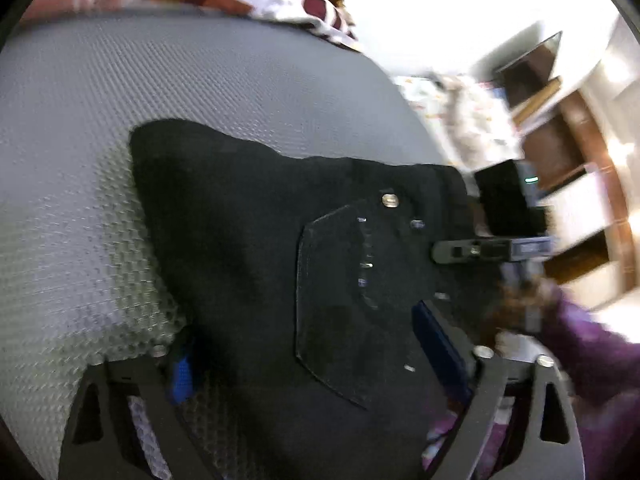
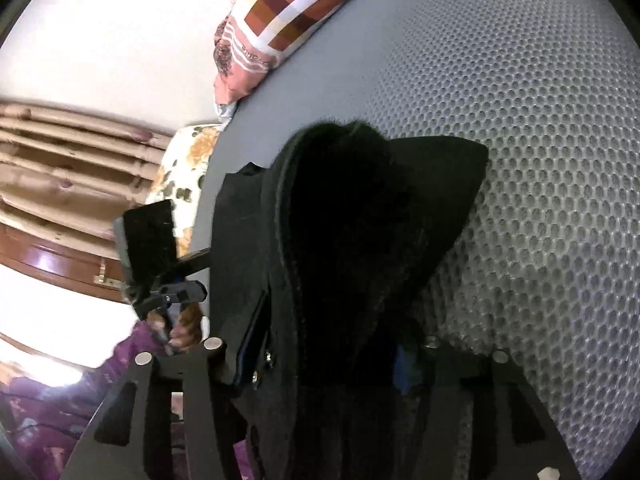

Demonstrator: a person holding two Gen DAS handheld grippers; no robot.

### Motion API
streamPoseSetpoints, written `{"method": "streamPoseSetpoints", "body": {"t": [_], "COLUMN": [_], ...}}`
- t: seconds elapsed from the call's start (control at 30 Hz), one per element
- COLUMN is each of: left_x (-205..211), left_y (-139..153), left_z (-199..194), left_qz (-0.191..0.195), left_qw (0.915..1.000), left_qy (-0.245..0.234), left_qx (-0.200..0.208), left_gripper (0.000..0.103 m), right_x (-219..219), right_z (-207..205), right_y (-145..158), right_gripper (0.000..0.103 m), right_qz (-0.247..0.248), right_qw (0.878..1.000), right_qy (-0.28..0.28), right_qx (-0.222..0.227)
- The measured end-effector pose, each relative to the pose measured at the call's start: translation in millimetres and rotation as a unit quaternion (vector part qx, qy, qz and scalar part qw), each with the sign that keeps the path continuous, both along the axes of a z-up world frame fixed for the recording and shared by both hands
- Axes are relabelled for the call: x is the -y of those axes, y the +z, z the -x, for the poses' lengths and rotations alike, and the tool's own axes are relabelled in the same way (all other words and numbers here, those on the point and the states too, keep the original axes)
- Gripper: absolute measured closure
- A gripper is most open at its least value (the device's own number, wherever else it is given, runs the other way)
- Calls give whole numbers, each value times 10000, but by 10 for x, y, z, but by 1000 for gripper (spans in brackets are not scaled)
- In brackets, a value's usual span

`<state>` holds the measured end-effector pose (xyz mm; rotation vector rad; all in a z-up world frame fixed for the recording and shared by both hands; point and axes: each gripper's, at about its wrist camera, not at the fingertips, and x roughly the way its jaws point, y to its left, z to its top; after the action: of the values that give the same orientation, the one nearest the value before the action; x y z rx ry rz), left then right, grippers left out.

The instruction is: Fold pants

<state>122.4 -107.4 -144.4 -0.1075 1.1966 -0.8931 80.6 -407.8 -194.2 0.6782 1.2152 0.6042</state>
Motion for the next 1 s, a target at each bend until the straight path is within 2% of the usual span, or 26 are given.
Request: {"method": "streamPoseSetpoints", "body": {"t": [0.07,0.17,0.23,0.43,0.57,0.7,1.0], "left_x": [94,25,-38,-165,-240,-237,-518], "left_y": [26,44,75,124,217,314,404], "left_z": [135,162,165,363,535,639,691], "left_qz": [-539,-562,-478,-585,-770,-1014,-1215], "left_qw": [9970,9961,9962,9936,9894,9837,9754], "left_qy": [123,427,560,692,791,813,1119], "left_qx": [537,525,471,667,940,1243,1462], "left_gripper": [40,61,66,71,74,75,76], "right_x": [50,74,97,37,-61,-160,-493], "right_z": [65,153,194,378,467,492,411], "right_y": [4,6,1,-31,-20,38,139], "right_gripper": [66,66,67,67,67,67,67], "right_qz": [-117,-301,-595,-910,-1062,-1102,-1108], "right_qw": [9998,9987,9965,9924,9901,9897,9913], "right_qy": [-179,-401,-588,-830,-914,-906,-711], "right_qx": [0,30,34,31,44,84,85]}}
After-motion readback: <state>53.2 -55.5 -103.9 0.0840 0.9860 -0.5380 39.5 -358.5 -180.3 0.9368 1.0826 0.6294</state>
